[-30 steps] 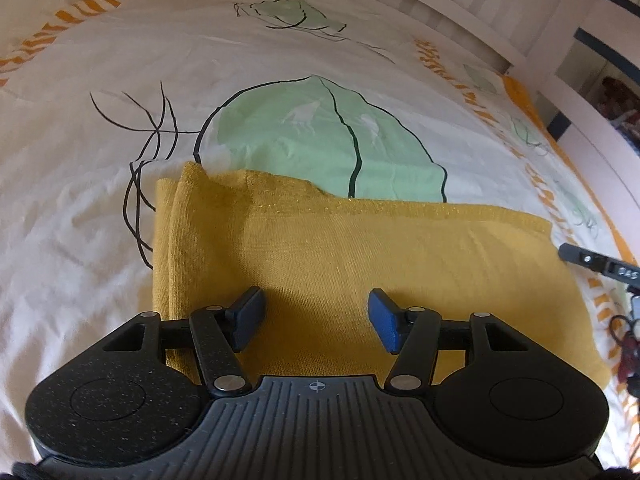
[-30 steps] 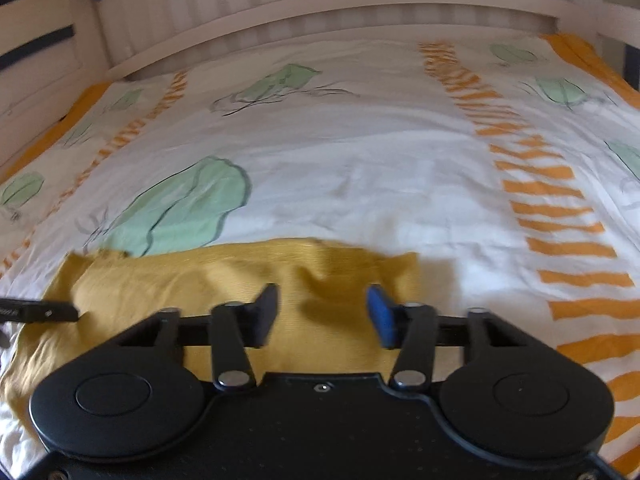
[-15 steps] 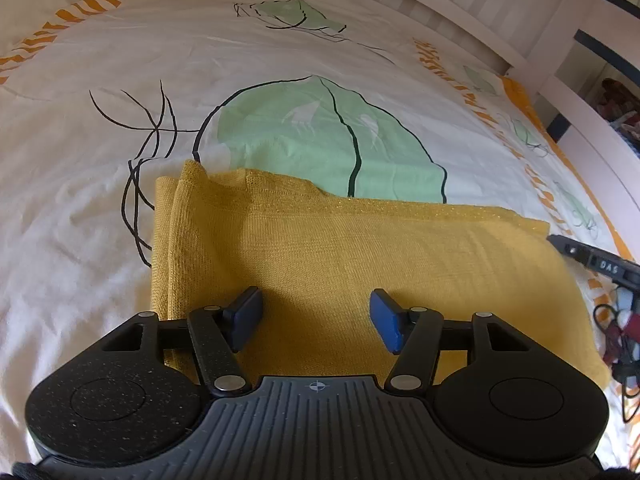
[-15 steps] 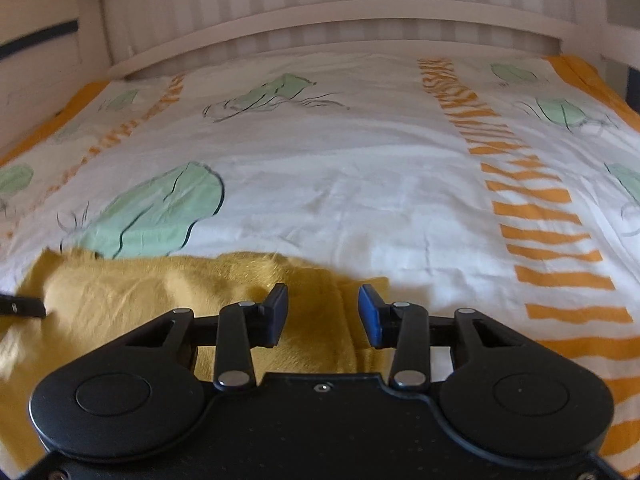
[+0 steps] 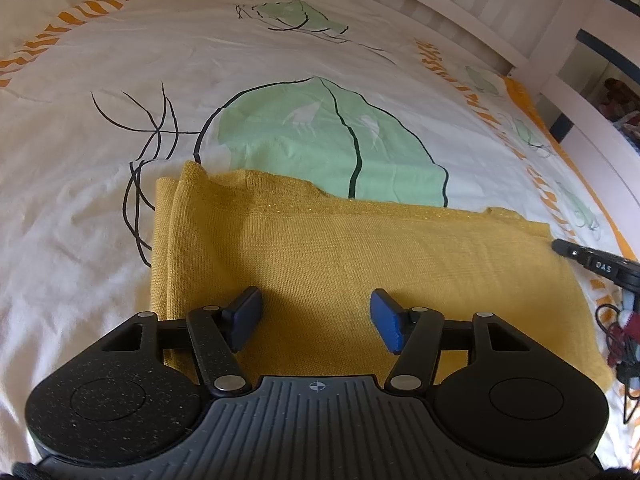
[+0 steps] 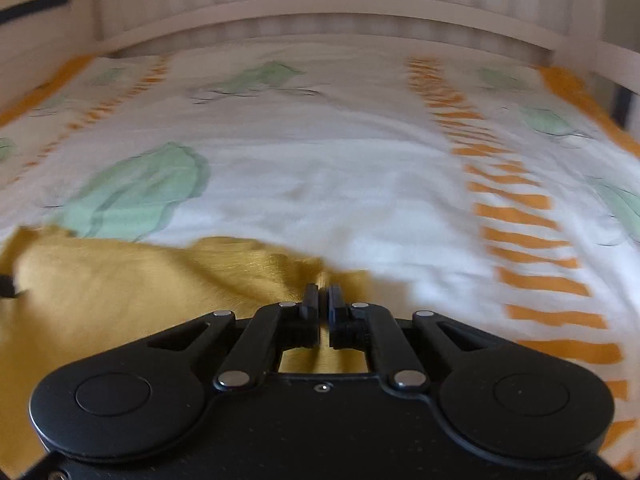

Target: Fold small clothes

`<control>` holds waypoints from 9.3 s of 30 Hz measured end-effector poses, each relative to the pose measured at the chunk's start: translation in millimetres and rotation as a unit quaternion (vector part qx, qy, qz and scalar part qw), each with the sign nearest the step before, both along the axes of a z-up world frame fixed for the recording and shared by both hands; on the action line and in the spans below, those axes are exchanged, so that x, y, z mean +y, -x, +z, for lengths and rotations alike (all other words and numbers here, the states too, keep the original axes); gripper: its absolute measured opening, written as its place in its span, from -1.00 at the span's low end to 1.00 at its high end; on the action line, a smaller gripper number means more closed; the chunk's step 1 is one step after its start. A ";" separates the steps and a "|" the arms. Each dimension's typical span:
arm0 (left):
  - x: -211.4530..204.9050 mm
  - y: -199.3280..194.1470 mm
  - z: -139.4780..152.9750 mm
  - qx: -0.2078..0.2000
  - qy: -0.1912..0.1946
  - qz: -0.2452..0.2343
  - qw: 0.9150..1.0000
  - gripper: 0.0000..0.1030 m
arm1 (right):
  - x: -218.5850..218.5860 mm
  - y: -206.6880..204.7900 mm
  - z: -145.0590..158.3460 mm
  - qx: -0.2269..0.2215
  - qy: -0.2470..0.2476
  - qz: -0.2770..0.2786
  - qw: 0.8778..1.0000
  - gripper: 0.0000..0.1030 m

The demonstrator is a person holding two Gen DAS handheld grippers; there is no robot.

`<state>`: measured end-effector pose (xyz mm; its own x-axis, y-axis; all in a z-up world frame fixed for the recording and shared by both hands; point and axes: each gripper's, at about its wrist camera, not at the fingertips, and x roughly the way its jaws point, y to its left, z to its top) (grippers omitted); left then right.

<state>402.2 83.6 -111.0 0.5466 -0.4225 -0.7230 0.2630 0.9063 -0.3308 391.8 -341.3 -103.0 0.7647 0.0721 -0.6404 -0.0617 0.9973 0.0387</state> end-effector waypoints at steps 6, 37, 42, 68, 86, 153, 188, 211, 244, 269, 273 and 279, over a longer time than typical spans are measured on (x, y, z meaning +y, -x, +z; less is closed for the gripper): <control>-2.5 -0.7 0.2 -0.002 -0.007 -0.002 1.000 0.17 | -5.2 0.8 -1.4 0.005 -0.026 -0.008 1.000 -0.73; -36.1 12.5 0.3 -0.021 -0.079 -0.007 0.997 0.81 | -21.8 35.3 24.1 0.076 -0.132 -0.071 0.986 0.99; -42.5 15.4 -1.2 -0.020 -0.094 -0.012 0.995 0.98 | -24.1 52.2 14.8 0.115 -0.139 -0.100 0.979 0.99; -76.5 25.0 57.7 0.008 -0.089 0.072 0.993 0.74 | -42.5 65.4 -17.4 0.156 -0.250 -0.089 0.952 1.00; -134.9 -3.8 12.5 0.064 -0.172 0.101 0.978 0.83 | -59.2 64.9 -21.1 0.160 -0.303 -0.083 0.936 1.00; -16.2 36.3 48.6 0.017 -0.103 0.137 0.985 0.80 | -33.4 31.7 -36.0 0.121 -0.359 0.021 0.925 -0.27; 87.2 39.3 97.6 -0.010 -0.058 0.202 0.978 0.80 | 228.5 4.2 26.0 0.130 -0.213 0.111 0.962 -0.53; 111.2 57.6 104.9 -0.016 -0.055 0.224 0.973 0.80 | 266.8 48.3 53.2 0.068 -0.197 0.237 0.949 0.33; 72.8 44.9 75.9 0.037 0.003 0.129 0.991 0.79 | 298.8 130.9 8.7 0.002 0.047 0.309 0.950 -0.79; 51.5 12.0 17.4 0.088 0.117 0.121 0.982 -0.70 | 247.4 125.8 21.9 -0.002 -0.083 0.264 0.961 -0.79; 55.8 29.7 43.1 0.036 0.104 0.101 0.989 -0.70 | 249.1 131.5 29.2 -0.011 -0.093 0.268 0.959 -0.79; 73.0 26.3 19.6 0.071 0.075 0.127 0.987 -0.56 | 271.5 130.7 6.4 0.025 -0.085 0.290 0.953 -0.68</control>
